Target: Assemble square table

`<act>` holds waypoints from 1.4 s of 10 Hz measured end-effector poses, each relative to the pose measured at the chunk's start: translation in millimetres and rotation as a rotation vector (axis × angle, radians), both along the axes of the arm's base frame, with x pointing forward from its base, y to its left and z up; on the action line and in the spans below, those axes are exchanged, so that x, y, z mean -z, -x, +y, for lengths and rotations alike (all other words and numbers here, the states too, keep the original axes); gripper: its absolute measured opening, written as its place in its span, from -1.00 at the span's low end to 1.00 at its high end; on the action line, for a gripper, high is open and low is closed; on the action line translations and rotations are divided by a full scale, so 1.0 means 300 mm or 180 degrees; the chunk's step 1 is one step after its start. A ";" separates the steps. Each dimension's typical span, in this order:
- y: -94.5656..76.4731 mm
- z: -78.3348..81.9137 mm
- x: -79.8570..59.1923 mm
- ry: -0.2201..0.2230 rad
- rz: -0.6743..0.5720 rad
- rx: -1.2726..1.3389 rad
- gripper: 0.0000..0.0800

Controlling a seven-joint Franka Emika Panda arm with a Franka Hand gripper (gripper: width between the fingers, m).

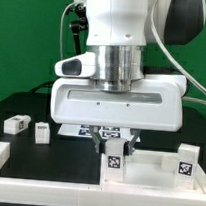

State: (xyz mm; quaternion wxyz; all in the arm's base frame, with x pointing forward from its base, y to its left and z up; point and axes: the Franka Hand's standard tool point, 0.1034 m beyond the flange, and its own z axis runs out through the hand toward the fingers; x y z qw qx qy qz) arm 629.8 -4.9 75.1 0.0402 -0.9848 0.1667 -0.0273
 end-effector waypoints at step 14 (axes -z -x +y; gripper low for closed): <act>0.016 0.008 0.002 -0.0298 0.0433 0.4895 -0.27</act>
Offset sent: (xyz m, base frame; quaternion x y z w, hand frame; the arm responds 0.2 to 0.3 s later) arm 0.0123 0.0010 -0.0012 -0.0339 -0.0065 0.3207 0.9465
